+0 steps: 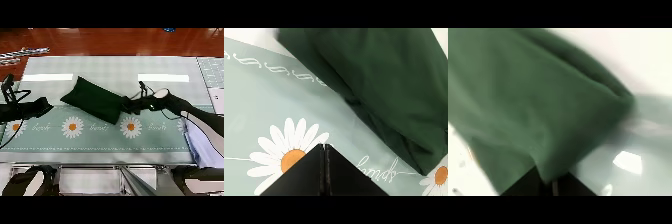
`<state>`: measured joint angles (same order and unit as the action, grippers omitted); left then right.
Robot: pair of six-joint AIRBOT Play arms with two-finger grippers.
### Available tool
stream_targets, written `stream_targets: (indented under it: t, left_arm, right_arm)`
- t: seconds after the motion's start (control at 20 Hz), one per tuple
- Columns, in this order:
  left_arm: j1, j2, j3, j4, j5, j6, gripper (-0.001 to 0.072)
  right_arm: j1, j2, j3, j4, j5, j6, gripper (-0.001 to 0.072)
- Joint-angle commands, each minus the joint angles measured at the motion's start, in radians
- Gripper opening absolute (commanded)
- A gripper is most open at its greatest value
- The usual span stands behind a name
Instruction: Fold the shirts.
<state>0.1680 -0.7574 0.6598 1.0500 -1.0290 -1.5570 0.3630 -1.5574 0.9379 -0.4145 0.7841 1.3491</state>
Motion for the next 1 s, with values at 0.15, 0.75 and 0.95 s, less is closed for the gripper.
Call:
stream_targets:
  t: [0.15,0.75,0.95]
  left_arm:
    - [0.000,0.000,-0.045,0.000,0.008,0.000,0.0017]
    - [0.000,0.001,-0.106,-0.170,-0.044,0.137,0.0017]
    - [0.000,0.001,-0.106,-0.177,-0.045,0.145,0.0017]
  right_arm:
    - [0.029,-0.024,0.431,-0.194,0.145,0.069,0.0030]
    - [-0.437,0.071,1.057,-0.538,0.693,0.339,0.0030]
    - [-0.696,0.176,1.057,-0.538,0.831,0.359,0.0030]
